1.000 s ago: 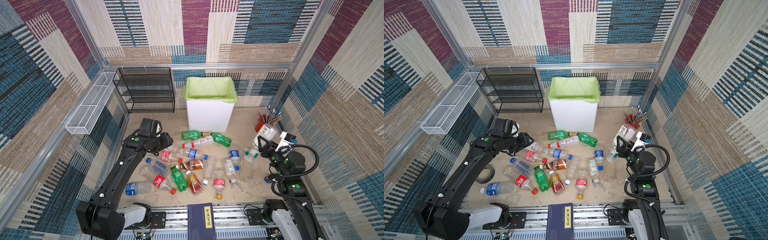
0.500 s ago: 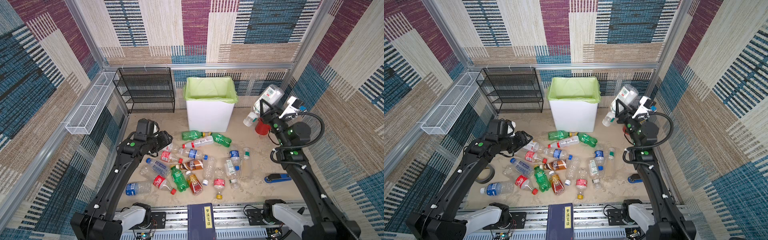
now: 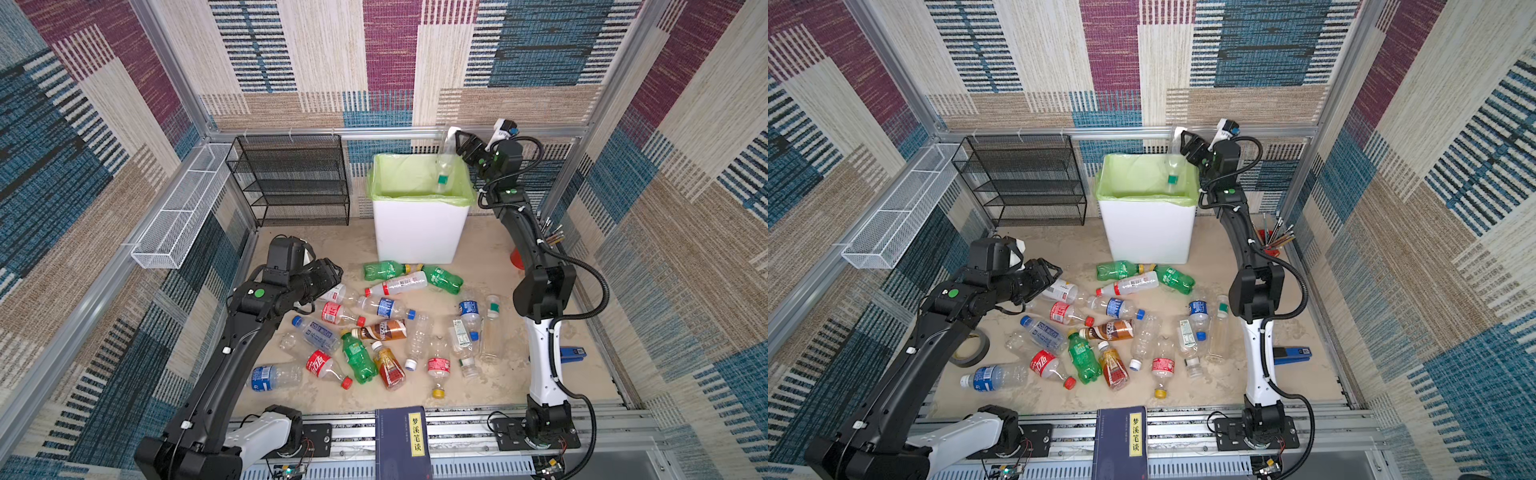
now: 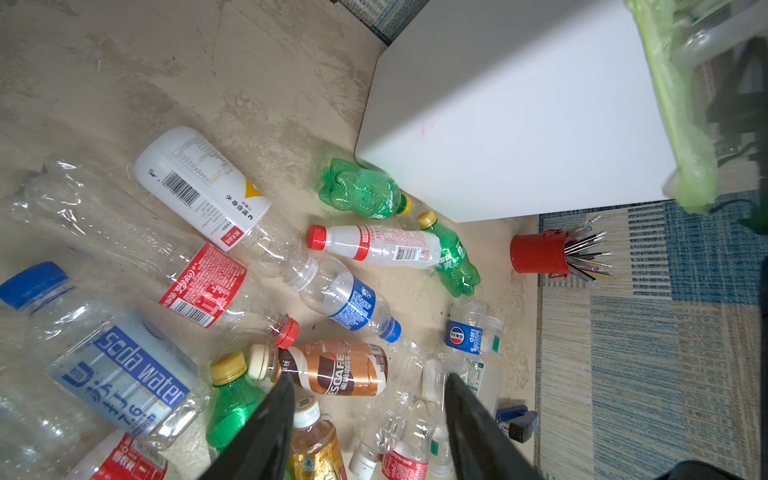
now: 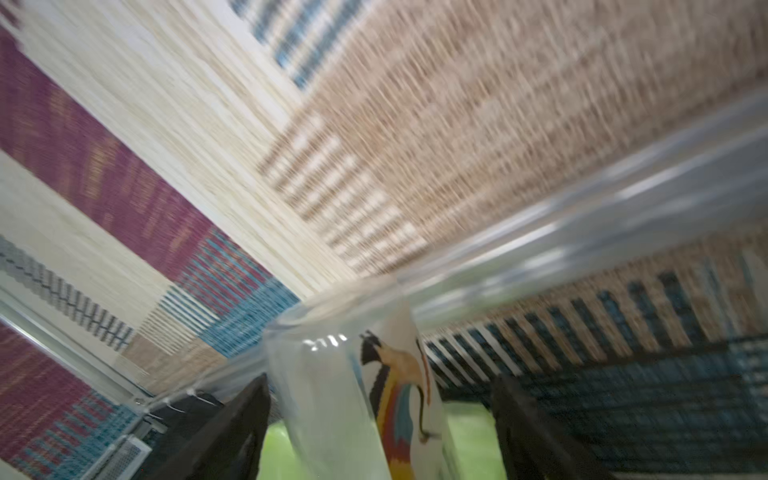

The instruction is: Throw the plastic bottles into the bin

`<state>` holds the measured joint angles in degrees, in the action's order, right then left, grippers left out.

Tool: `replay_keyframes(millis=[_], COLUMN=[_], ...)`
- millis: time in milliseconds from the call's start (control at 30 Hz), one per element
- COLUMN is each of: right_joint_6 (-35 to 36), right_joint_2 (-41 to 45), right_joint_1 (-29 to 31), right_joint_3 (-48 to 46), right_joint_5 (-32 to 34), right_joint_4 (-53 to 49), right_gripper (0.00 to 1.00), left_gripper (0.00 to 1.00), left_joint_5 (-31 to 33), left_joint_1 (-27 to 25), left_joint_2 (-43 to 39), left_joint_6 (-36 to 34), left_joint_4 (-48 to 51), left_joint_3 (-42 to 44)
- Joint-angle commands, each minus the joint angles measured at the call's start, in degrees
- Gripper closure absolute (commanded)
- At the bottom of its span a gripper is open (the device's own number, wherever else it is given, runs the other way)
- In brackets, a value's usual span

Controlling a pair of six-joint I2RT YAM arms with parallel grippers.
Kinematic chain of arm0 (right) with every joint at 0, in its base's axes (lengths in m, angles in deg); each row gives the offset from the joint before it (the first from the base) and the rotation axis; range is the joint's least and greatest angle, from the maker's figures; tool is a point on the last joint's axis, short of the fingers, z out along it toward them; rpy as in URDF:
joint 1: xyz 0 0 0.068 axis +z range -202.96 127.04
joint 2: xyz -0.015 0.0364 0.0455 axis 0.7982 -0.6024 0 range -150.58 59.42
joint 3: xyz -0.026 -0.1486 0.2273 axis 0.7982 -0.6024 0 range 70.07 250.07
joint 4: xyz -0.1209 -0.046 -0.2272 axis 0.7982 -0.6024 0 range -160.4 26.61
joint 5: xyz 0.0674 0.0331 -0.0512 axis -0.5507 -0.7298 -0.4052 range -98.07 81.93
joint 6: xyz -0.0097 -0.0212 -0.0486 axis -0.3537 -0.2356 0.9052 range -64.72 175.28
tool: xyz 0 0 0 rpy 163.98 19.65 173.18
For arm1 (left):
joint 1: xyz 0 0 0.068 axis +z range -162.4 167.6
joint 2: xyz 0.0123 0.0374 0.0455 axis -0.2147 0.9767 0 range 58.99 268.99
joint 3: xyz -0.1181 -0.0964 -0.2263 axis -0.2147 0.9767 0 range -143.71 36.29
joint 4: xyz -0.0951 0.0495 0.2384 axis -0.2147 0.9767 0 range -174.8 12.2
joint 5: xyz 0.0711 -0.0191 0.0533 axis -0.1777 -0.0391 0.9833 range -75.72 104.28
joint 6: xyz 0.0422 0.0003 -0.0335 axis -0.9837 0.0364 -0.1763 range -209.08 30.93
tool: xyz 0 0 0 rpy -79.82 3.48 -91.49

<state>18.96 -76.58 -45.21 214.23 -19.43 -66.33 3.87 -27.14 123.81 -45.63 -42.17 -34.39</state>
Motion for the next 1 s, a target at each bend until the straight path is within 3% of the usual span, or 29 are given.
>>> replay_keyframes(millis=[0, 133, 400, 733, 967], right_joint_6=[6.4, 9.9, 12.1, 8.6, 1.2], right_joint_2=[25.2, 30.1, 49.9, 71.8, 81.9], right_joint_1=[-0.3, -0.7, -0.7, -0.7, 0.4], right_joint_3=[4.9, 1.1, -31.9, -72.2, -94.3], right_joint_5=[0.3, -0.7, 1.4, 3.8, -1.1], right_joint_4=[0.0, -3.8, -2.6, -12.0, -16.6], right_gripper=[0.15, 0.17, 0.21, 0.23, 0.28], left_gripper=[0.41, 0.41, 0.41, 0.4, 0.4], left_joint_5=[1.6, 1.0, 0.3, 0.6, 4.1], left_joint_1=[0.1, 0.1, 0.1, 0.1, 0.1], left_joint_2=[0.0, 0.9, 0.8, -1.8, -4.0], left_joint_6=[-0.9, -1.1, -0.7, -0.2, 5.6], left_joint_4=[0.4, 0.3, -0.9, 2.3, 9.4], left_joint_3=[-0.7, -0.7, 1.6, 6.1, 9.4])
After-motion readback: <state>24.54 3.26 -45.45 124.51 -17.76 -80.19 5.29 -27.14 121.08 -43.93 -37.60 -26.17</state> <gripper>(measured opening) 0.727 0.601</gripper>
